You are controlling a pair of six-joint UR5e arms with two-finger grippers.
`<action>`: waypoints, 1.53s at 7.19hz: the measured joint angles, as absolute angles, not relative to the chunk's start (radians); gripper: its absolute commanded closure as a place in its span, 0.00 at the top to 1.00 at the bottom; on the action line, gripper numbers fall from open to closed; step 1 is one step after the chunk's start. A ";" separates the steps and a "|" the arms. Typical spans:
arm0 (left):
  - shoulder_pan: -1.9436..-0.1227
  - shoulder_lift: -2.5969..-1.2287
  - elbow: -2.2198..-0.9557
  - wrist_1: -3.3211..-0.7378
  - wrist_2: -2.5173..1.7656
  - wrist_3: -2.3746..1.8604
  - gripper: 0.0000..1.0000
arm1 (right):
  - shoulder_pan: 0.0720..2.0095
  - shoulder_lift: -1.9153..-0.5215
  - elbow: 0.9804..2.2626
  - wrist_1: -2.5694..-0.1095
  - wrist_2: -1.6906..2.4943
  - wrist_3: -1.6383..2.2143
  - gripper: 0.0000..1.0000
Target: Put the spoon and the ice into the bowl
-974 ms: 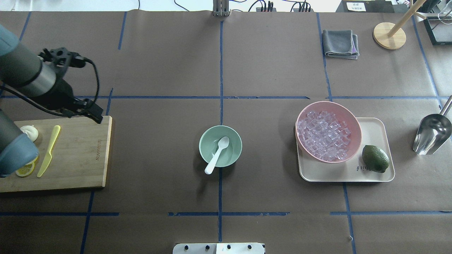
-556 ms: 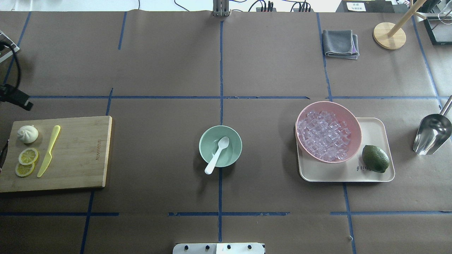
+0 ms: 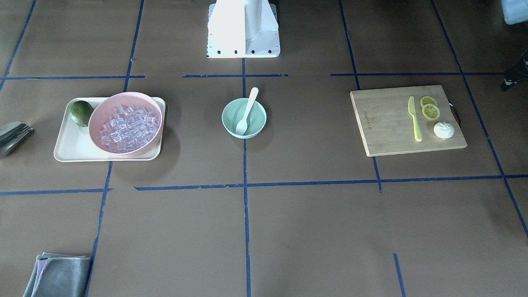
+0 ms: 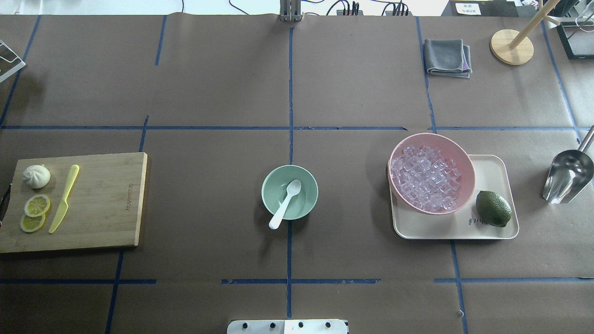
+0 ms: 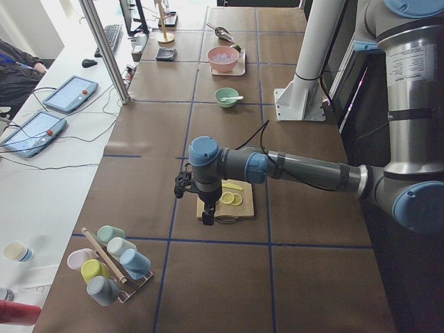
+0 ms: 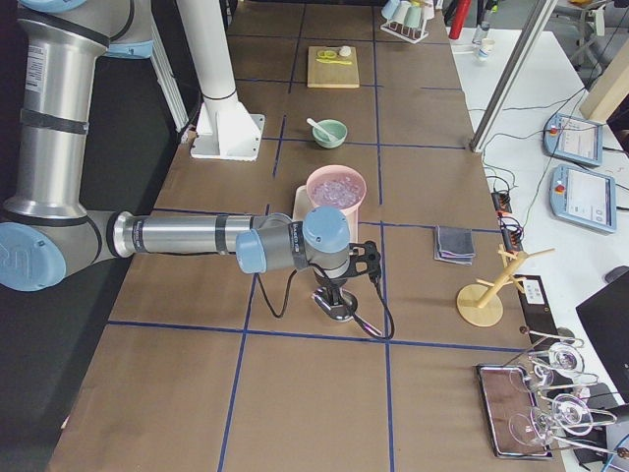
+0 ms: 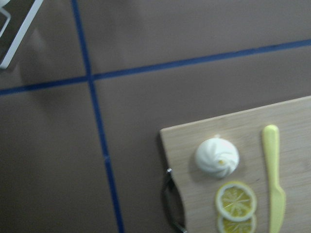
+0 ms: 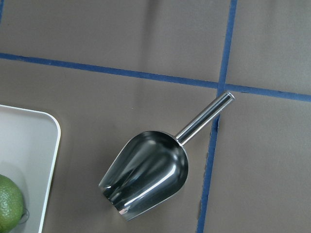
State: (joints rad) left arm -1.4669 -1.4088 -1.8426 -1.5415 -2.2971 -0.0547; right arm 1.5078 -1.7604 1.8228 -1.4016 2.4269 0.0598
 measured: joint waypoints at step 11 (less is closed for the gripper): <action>-1.509 -1.408 -1.823 -1.566 -2.371 -0.017 1.00 | 0.763 -1.380 1.978 -1.406 1.935 0.661 0.94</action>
State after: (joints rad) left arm -1.5094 -1.4075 -1.8235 -1.5662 -2.3714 -0.0166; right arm 0.7634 -1.3797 1.9783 -1.4060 1.9355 0.6608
